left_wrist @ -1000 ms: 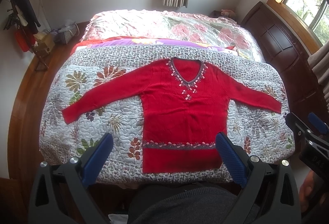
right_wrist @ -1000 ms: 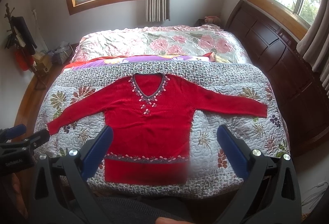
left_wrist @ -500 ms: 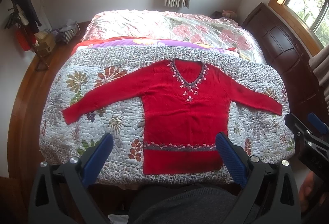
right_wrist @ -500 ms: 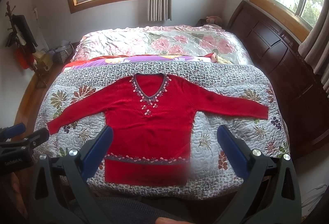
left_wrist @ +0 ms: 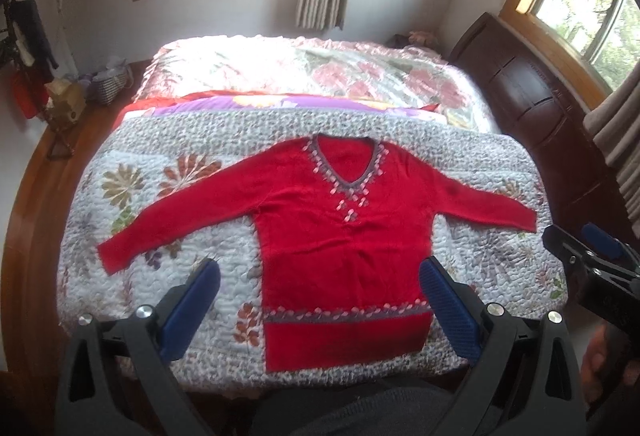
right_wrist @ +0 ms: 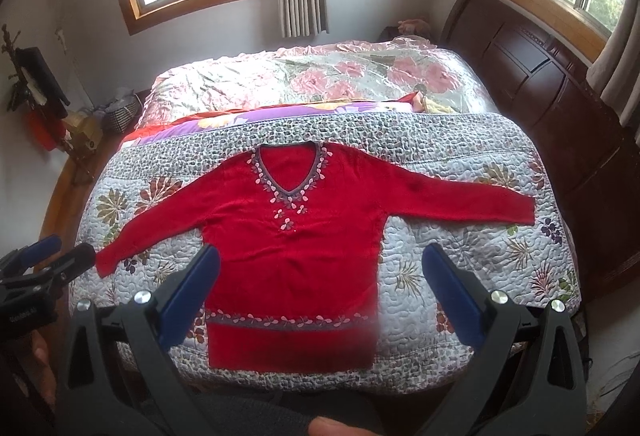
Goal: Fold small clothes
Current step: 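Move the right gripper to the sweater cuff and grasp it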
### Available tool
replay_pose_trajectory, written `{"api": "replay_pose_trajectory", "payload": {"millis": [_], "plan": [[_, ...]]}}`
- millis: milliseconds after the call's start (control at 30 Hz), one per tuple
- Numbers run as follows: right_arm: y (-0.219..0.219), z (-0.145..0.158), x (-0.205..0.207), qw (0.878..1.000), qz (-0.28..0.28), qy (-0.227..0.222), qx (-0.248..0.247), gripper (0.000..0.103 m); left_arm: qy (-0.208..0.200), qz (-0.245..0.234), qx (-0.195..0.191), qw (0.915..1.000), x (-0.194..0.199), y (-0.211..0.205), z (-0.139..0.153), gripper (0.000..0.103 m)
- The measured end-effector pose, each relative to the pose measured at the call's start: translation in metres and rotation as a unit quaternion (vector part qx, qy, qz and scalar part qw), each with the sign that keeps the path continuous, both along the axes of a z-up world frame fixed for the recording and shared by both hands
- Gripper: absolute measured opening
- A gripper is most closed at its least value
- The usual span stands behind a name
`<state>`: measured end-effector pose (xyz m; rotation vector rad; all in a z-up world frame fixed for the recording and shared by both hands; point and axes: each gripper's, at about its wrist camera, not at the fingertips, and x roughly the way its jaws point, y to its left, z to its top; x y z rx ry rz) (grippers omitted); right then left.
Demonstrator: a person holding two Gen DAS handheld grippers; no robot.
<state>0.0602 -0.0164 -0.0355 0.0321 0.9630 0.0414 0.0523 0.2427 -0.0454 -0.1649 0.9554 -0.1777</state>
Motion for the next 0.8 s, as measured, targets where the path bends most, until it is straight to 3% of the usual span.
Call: {"api": "replay_pose_trajectory", "payload": {"millis": [67, 200, 300, 333, 400, 433, 467, 567, 633, 800], "plan": [[-0.023, -0.014, 0.014, 1.0, -0.008, -0.002, 0.028, 0.1, -0.015, -0.023, -0.013, 0.9995, 0.014, -0.004, -0.011, 0.099], [-0.093, -0.059, 0.043, 0.996, -0.077, 0.021, 0.043, 0.1, 0.025, -0.027, -0.003, 0.9993, 0.05, -0.019, -0.045, 0.099], [-0.166, -0.096, 0.056, 0.984, -0.152, 0.036, 0.082, 0.099, 0.038, -0.032, -0.007, 0.9987, 0.066, -0.033, -0.065, 0.099], [-0.193, -0.108, 0.058, 0.977, -0.181, 0.041, 0.103, 0.096, 0.039, -0.03, -0.005, 0.9988, 0.07, -0.038, -0.07, 0.099], [-0.248, -0.136, 0.062, 0.961, -0.23, 0.055, 0.145, 0.076, 0.042, -0.027, -0.008, 0.9987, 0.076, -0.048, -0.079, 0.099], [-0.274, -0.151, 0.061, 0.95, -0.252, 0.061, 0.171, 0.057, 0.041, -0.028, -0.018, 0.9986, 0.077, -0.052, -0.08, 0.099], [-0.301, -0.165, 0.06, 0.938, -0.273, 0.061, 0.205, 0.046, 0.041, -0.026, -0.029, 0.9984, 0.078, -0.055, -0.082, 0.099], [-0.377, -0.205, 0.057, 0.897, -0.326, 0.046, 0.295, 0.041, 0.046, -0.01, -0.061, 0.997, 0.084, -0.062, -0.087, 0.099], [-0.423, -0.229, 0.055, 0.868, -0.365, 0.025, 0.336, 0.041, 0.063, 0.009, -0.063, 0.996, 0.089, -0.069, -0.092, 0.099], [-0.517, -0.298, 0.063, 0.78, -0.432, 0.002, 0.452, 0.042, 0.094, 0.046, -0.048, 0.9934, 0.093, -0.082, -0.101, 0.099]]}}
